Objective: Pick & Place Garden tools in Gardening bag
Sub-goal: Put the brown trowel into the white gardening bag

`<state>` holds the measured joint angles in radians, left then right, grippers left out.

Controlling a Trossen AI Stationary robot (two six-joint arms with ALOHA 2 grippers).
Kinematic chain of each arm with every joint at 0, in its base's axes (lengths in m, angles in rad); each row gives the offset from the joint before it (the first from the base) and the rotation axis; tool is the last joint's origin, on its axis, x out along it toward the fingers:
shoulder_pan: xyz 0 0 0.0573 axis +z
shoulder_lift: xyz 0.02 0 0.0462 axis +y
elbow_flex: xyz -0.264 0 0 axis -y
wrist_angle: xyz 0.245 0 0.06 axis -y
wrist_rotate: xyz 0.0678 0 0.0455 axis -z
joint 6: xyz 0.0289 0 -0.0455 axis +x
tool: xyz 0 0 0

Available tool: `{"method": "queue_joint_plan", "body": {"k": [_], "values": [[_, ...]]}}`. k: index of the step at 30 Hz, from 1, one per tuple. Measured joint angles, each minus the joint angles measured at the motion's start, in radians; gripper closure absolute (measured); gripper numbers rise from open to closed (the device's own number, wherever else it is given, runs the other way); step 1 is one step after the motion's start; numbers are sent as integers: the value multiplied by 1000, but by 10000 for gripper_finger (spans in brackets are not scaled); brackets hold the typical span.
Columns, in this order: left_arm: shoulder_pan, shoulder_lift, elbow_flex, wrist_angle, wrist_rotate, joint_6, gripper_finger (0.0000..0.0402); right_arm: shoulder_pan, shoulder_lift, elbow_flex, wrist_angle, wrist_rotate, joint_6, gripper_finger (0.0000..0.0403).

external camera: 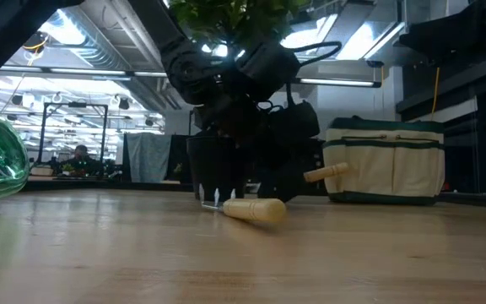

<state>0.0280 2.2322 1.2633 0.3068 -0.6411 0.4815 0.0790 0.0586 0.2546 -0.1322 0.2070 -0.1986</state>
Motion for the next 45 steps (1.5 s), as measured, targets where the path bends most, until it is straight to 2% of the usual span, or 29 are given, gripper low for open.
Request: {"method": "queue_joint_plan", "body": {"k": [7, 12, 15, 21, 25, 31, 37, 45], "values": [[3, -4, 2, -50, 2, 3, 336, 0, 0, 0, 0, 0, 0, 217], [5, -16, -5, -79, 49, -11, 337, 0, 0, 0, 0, 0, 0, 217], [12, -59, -58, -103, 131, -21, 338, 0, 0, 0, 0, 0, 0, 217], [30, -207, -236, -126, 192, -44, 338, 0, 0, 0, -1, 0, 0, 217], [38, -298, -359, -125, 144, -68, 339, 0, 0, 0, 0, 0, 0, 217], [50, -396, -516, -75, 127, -145, 339, 0, 0, 0, 0, 0, 0, 217], [26, -413, -537, -61, 117, -172, 339, 0, 0, 0, 0, 0, 0, 217], [-34, -411, -534, 44, 131, -138, 337, 0, 0, 0, -1, 0, 0, 217]]}}
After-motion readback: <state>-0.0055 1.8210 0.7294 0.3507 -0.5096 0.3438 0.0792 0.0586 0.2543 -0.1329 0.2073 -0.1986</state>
